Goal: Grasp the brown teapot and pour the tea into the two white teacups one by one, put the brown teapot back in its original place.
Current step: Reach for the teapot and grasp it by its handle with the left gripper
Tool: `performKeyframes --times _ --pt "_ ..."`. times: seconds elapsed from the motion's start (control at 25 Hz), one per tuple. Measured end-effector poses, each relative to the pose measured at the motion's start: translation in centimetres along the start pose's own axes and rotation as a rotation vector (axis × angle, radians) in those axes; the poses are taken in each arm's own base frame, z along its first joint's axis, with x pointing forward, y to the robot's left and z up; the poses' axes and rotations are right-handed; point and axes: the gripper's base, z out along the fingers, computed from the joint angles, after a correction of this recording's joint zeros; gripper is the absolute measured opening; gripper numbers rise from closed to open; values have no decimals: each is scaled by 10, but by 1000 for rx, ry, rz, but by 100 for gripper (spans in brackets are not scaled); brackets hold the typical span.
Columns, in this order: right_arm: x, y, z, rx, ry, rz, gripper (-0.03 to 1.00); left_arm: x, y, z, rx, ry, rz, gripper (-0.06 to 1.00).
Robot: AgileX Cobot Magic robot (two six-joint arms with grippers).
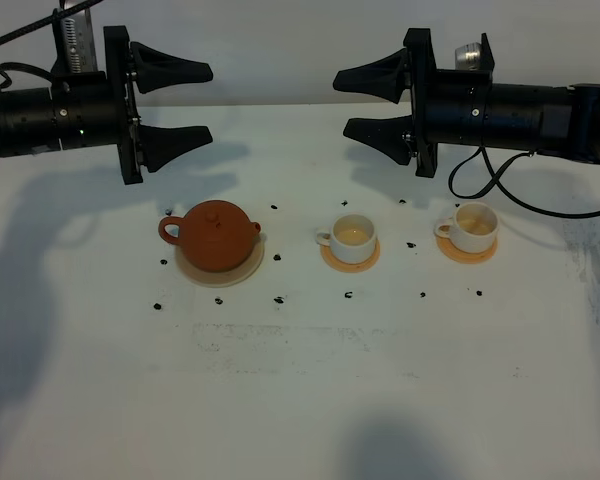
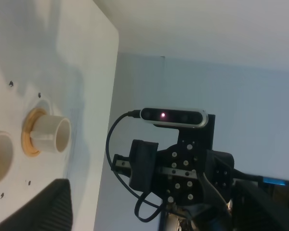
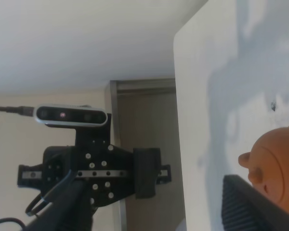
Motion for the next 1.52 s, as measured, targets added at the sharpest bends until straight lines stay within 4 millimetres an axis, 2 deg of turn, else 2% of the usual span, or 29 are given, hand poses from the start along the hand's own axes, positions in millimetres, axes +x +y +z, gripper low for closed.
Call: performKeyframes --times 0.6,0.8,0.96,1.08,1.32,1.52 --pt "0 0 0 -2 2 -41 59 0 0 0 1 1 24 65" --pt "0 2 0 17 25 -175 58 2 -2 0 20 25 223 64" --pt "-1 10 -1 90 74 -311 54 8 -15 -6 -32 30 413 61" --pt "0 20 -9 202 67 -427 52 15 -31 -16 -160 18 565 61" --pt "3 58 -40 484 6 -664 51 31 -66 -44 -439 -35 815 61" --pt "13 90 -71 688 -43 -785 51 41 -80 -58 -617 -35 975 61"
